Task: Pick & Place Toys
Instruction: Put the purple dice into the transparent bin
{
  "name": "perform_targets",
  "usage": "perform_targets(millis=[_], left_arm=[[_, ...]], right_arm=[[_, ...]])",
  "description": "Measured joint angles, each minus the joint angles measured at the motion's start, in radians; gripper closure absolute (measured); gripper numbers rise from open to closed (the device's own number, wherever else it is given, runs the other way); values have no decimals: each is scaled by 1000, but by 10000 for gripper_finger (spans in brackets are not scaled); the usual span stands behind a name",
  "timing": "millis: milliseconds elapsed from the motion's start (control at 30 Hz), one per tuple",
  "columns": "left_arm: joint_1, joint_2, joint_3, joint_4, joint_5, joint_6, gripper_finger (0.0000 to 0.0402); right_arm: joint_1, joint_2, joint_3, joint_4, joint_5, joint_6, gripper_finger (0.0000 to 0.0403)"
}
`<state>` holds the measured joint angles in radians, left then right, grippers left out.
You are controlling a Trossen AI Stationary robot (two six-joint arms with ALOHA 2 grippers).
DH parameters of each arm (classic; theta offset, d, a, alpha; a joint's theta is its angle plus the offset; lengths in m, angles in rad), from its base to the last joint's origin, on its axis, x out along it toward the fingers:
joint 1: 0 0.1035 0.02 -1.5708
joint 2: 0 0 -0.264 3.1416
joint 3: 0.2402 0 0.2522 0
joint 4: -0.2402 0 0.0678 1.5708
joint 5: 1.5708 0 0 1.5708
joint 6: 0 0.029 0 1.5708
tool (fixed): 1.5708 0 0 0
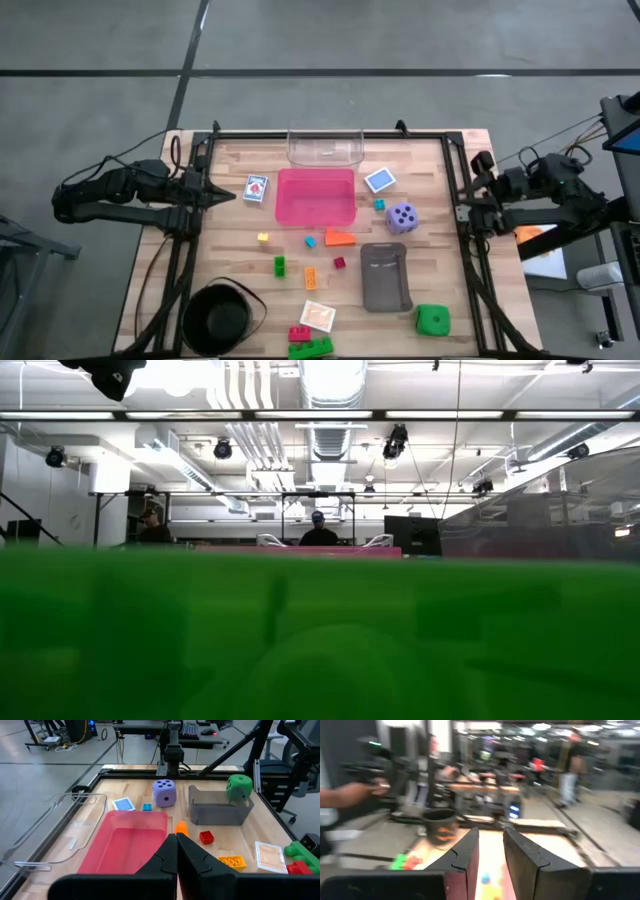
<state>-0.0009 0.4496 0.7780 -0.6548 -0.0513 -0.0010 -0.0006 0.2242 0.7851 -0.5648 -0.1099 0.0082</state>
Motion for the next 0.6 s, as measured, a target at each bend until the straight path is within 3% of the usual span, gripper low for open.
perform_targets(millis=[233, 600], left_arm=[[0, 0, 0, 0, 0, 0, 401], [0, 0, 0, 0, 0, 0, 401]], right_arm=[[0, 105, 0, 22, 285, -4, 313], [0, 243, 0, 45, 304, -4, 313]])
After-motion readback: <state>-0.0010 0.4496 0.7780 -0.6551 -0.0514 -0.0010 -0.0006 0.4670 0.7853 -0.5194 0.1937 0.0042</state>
